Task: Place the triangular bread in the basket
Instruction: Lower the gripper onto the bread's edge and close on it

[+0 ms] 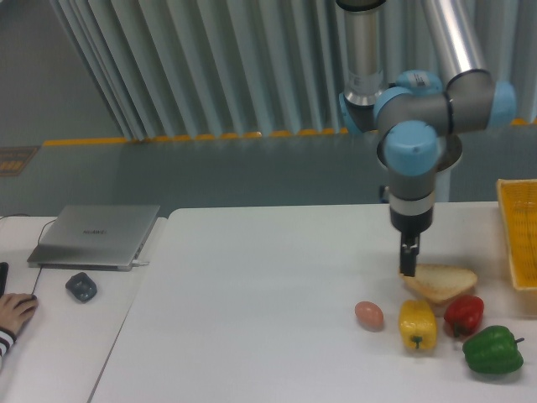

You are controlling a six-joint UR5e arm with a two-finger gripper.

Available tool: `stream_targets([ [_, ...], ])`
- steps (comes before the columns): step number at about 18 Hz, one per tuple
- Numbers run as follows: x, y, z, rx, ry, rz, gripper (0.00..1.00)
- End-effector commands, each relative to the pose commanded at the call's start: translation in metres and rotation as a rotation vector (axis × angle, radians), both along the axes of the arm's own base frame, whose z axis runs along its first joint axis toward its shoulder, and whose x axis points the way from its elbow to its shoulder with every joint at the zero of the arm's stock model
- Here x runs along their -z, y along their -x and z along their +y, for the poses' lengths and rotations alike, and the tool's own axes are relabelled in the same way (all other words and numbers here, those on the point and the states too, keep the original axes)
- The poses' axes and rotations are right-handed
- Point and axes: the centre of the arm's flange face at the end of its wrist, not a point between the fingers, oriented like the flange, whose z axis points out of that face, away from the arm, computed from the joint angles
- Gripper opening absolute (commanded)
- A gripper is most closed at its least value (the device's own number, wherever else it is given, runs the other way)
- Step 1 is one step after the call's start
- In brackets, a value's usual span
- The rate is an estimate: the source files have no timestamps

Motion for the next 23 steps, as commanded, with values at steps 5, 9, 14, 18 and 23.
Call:
stream_targets([
  [5, 0.012, -0.006, 0.001, 0.024, 0.036, 0.006, 1.0],
  [9, 0.017, -0.004, -0.002, 0.036, 0.068, 0.03, 1.0],
  [14, 0.024, 0.0, -0.002, 0.04, 0.095, 0.046, 1.0],
  [18, 0.023, 0.008, -0.006, 0.031, 0.109, 0.065, 0.94],
  [23, 0.023, 0.013, -0.009, 0.01, 0.131, 0.101, 0.6],
])
